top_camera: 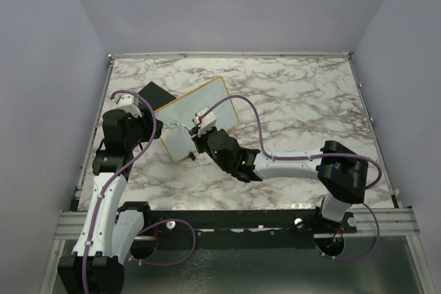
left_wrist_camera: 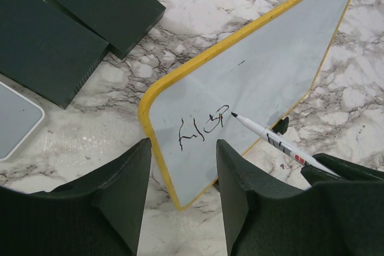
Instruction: Write a sentence on the whiteboard
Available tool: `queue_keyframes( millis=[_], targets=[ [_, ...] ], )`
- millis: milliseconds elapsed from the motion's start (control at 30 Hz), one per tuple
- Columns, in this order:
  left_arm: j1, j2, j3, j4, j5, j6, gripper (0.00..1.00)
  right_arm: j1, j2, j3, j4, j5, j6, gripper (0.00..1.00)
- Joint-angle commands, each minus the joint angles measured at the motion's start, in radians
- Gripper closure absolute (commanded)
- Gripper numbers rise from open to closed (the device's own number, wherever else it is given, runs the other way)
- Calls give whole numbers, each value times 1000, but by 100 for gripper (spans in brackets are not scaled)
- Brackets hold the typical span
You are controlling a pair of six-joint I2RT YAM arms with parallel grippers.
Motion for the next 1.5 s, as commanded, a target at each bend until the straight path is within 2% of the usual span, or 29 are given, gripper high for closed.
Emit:
queue_keyframes(
  millis=[0, 1467],
  targets=[
    [-7, -8, -7, 9, -4, -5, 51, -8, 20, 26, -1, 5, 9, 100],
    [-7, -12, -7, 9, -2, -6, 51, -18, -11, 18, 41, 43, -36, 100]
  ],
)
